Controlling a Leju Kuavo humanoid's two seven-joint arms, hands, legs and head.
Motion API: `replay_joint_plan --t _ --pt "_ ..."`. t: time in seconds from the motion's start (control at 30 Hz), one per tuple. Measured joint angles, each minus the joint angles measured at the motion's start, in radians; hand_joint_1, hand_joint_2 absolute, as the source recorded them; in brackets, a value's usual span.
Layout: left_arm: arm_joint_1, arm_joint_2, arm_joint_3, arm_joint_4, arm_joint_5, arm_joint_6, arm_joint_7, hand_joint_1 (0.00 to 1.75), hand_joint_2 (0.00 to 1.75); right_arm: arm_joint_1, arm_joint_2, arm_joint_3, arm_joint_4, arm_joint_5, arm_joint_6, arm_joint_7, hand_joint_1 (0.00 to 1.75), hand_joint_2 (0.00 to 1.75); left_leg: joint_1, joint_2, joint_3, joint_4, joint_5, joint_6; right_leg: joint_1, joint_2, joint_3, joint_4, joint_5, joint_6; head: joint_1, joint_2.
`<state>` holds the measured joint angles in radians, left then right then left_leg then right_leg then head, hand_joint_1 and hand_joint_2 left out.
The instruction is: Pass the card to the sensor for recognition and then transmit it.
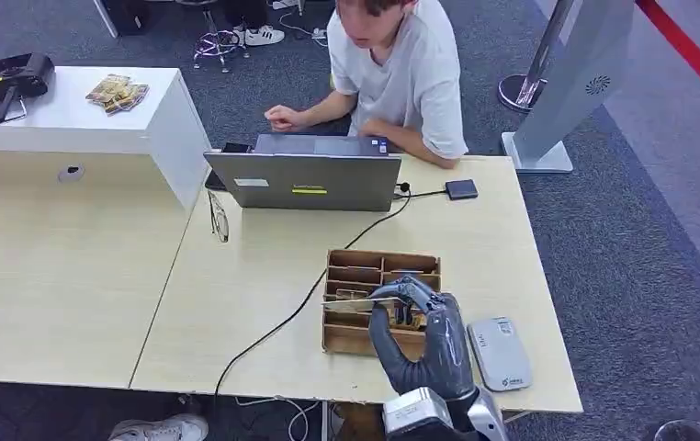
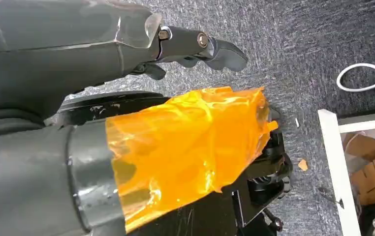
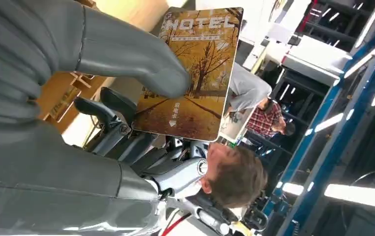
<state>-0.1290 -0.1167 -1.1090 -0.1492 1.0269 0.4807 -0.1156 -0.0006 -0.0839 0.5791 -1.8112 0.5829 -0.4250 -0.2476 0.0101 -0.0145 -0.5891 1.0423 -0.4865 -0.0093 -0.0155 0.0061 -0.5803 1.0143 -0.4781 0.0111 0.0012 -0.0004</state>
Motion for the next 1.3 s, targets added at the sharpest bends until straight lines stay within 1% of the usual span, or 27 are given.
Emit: replay_joint_plan --t 0.33,0.73,1.3 --pt "0.0 0.0 0.0 0.0 0.003 0.0 0.0 0.0 0.0 0.003 0.0 -0.013 0.013 -0.027 0.003 0.008 1.75 1.75 0.0 0.0 0.0 0.0 0.0 0.0 0.0 0.0 0.0 0.0 0.0 0.0 0.0 0.0" --pt "0.0 0.0 0.0 0.0 0.007 0.0 0.011 0.0 0.0 0.032 0.001 -0.074 0.042 -0.042 -0.005 0.01 1.75 1.75 0.0 0.0 0.0 0.0 0.0 0.0 0.0 0.0 0.0 0.0 0.0 0.0 0.0 0.0" --pt "0.0 0.0 0.0 0.0 0.009 0.002 0.015 0.0 0.0 0.082 0.023 -0.165 0.075 -0.057 -0.016 0.011 1.75 1.75 0.0 0.0 0.0 0.0 0.0 0.0 0.0 0.0 0.0 0.0 0.0 0.0 0.0 0.0"
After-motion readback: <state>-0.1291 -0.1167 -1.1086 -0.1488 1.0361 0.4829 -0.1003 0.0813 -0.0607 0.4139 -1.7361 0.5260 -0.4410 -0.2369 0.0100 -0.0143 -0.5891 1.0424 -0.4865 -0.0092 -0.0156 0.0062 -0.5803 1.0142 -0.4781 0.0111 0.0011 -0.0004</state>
